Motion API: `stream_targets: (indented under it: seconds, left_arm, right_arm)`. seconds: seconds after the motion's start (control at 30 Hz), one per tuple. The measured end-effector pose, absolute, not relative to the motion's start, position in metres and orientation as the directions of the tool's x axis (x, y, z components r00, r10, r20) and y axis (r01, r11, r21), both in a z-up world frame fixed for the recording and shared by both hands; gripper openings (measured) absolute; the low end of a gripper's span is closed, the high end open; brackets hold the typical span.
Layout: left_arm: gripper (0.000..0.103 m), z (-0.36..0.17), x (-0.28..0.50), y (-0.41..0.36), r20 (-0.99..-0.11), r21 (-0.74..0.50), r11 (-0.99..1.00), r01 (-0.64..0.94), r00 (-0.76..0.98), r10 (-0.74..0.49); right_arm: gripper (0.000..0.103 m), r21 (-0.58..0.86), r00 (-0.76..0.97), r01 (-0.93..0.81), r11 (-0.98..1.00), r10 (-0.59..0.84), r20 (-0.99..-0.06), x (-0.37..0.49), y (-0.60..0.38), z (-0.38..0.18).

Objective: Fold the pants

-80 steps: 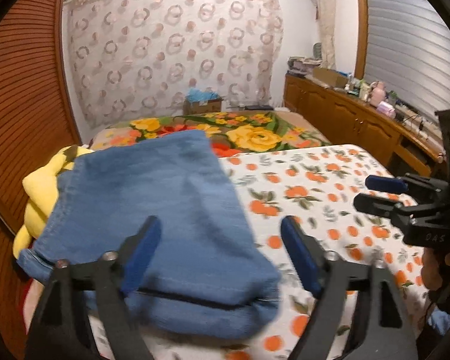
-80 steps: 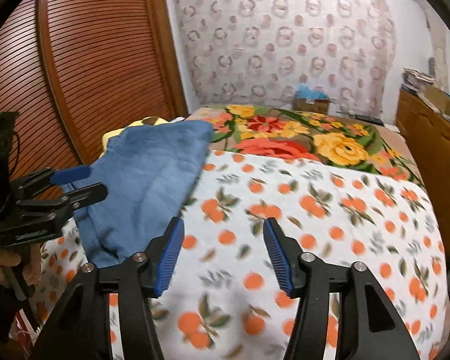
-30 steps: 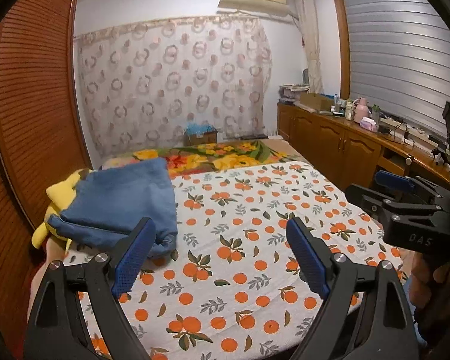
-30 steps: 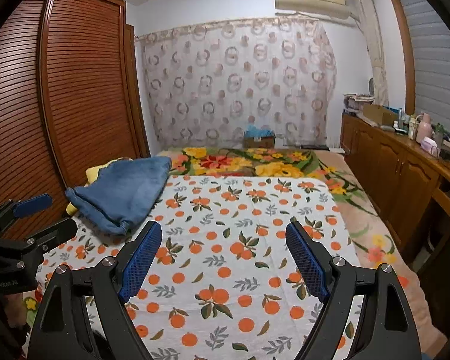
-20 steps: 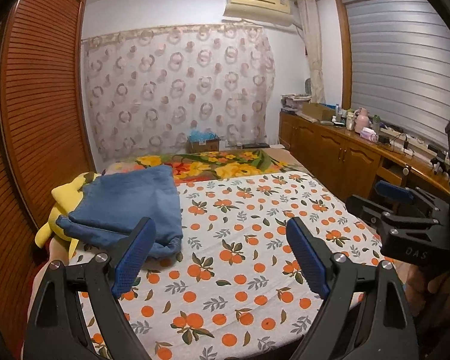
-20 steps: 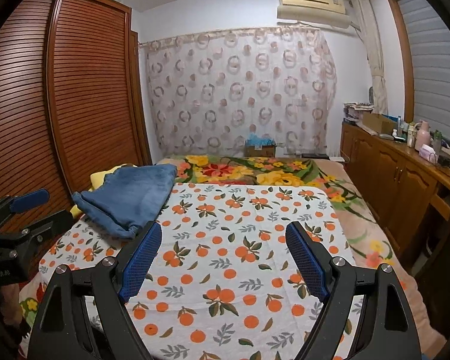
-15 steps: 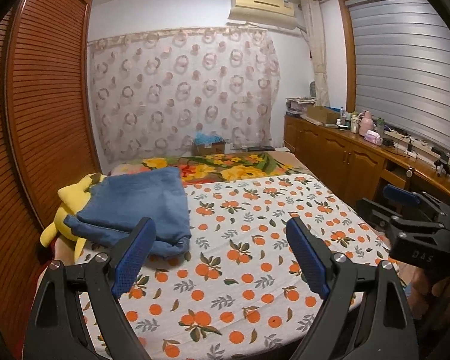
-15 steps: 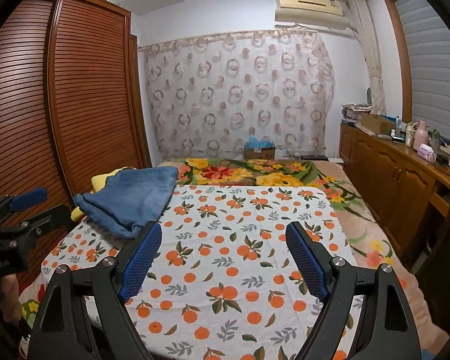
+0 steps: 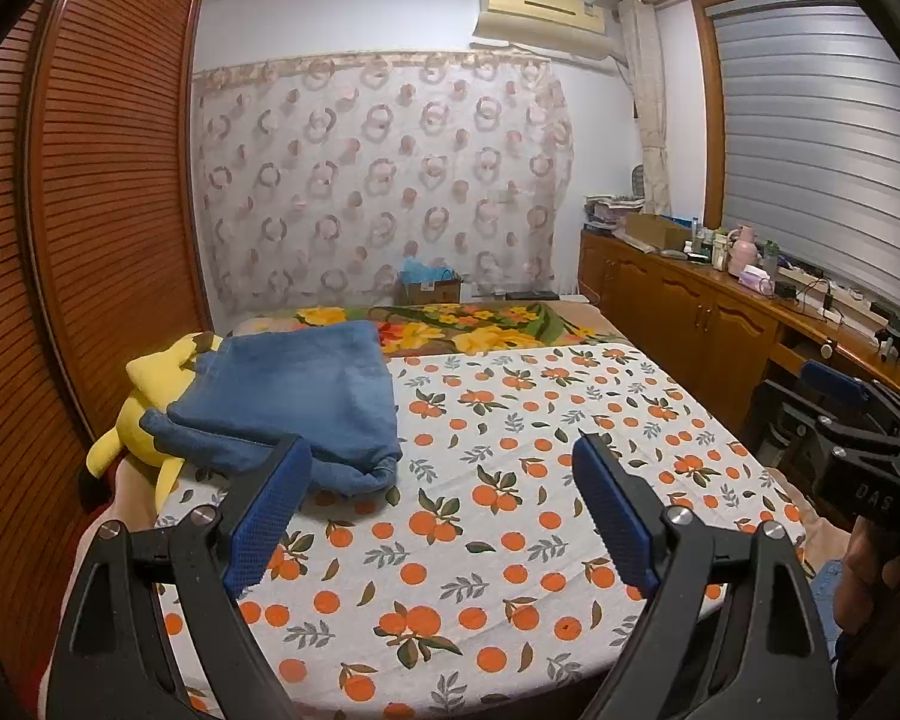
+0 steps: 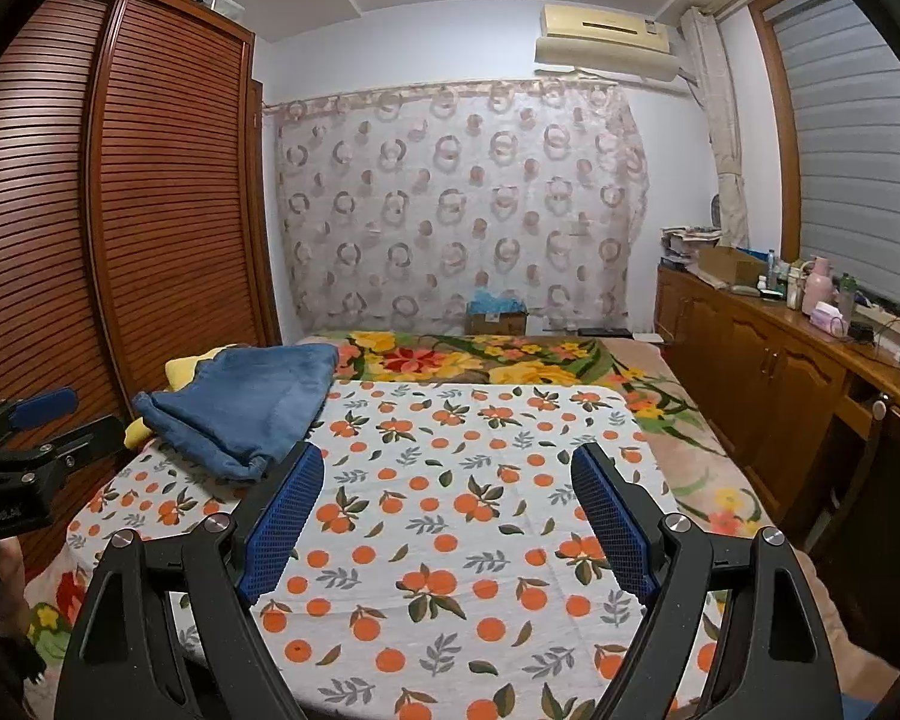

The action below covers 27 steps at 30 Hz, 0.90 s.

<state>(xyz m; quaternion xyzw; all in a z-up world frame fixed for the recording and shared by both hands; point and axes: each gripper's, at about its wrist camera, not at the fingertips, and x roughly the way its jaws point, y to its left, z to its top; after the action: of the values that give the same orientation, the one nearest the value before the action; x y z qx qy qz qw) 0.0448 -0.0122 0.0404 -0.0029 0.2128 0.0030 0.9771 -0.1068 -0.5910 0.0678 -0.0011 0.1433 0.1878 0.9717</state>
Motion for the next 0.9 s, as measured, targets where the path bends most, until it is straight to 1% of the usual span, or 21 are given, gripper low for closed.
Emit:
stream_targets:
  seconds: [0.9]
  left_arm:
    - [0.089,0.0384,0.0444,-0.0122,-0.417,-0.005,1.0,-0.007,0.909,0.005]
  right_arm:
    - [0.086,0.055,0.887,-0.366,0.929,0.367,-0.279,-0.1103,-0.5949,0.0603]
